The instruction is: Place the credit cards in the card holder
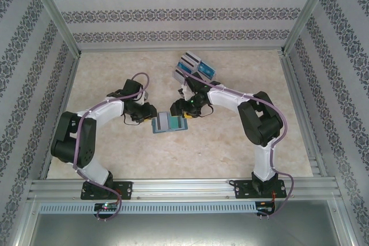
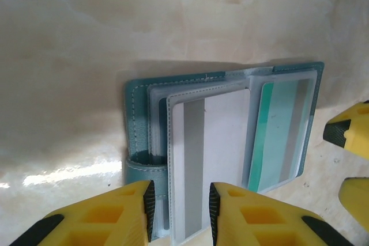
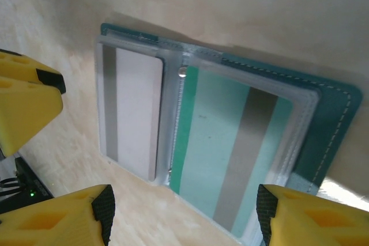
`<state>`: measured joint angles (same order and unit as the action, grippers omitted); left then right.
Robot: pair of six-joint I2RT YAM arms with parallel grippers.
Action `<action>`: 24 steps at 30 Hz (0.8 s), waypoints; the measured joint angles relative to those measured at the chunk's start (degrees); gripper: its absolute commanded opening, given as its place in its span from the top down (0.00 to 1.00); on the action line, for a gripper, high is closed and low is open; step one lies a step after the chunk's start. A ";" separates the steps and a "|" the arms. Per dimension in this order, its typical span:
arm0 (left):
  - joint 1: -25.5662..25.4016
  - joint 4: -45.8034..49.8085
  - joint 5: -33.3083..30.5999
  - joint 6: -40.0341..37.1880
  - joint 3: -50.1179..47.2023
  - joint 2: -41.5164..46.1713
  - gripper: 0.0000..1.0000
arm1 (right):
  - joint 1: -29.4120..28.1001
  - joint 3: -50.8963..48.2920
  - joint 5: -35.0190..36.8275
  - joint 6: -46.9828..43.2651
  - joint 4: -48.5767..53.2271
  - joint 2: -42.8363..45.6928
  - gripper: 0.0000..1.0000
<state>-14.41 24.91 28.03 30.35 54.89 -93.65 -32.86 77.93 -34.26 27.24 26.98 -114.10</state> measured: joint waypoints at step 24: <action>-0.92 -1.57 0.26 0.04 -0.39 -3.76 0.67 | -0.28 -0.09 1.84 -0.04 0.22 -2.34 0.32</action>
<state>-15.33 23.33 28.29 30.39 54.50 -97.41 -33.15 77.84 -32.42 27.20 27.20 -116.44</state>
